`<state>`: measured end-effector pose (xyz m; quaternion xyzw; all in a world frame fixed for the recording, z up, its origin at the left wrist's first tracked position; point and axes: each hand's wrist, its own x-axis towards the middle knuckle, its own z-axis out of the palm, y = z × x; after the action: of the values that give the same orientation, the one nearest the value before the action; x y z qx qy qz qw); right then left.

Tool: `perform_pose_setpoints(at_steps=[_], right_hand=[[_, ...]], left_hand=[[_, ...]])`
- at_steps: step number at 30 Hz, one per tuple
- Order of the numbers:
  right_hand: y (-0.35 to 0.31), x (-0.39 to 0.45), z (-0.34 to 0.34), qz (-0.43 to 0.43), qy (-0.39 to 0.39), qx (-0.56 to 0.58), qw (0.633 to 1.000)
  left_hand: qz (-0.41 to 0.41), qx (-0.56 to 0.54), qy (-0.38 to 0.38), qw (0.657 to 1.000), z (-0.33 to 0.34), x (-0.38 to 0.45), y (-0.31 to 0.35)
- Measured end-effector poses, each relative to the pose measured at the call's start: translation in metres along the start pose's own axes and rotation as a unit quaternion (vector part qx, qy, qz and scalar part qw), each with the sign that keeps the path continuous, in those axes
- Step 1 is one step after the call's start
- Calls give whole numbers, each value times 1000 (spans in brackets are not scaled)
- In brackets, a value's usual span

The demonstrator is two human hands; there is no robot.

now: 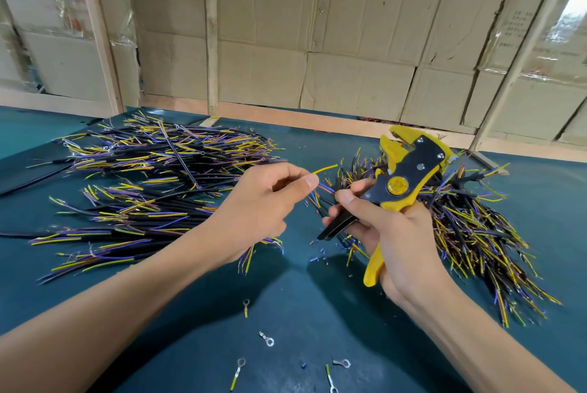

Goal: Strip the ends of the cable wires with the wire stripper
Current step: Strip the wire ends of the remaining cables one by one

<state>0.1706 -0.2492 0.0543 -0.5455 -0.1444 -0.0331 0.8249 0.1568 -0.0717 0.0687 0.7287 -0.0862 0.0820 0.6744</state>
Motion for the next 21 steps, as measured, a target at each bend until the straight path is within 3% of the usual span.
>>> perform_pose_setpoints(at_steps=[6,10,21], right_hand=[[0,-1,1,19,-46,17,999],[-4,0,1,94,-106,25,990],[-11,-8,2,167,-216,-29,961]], left_hand=[[-6,-59,9,998,-4,1,6],[-3,-99,21,995,-8,1,9],[3,-137,33,990,-8,0,17]])
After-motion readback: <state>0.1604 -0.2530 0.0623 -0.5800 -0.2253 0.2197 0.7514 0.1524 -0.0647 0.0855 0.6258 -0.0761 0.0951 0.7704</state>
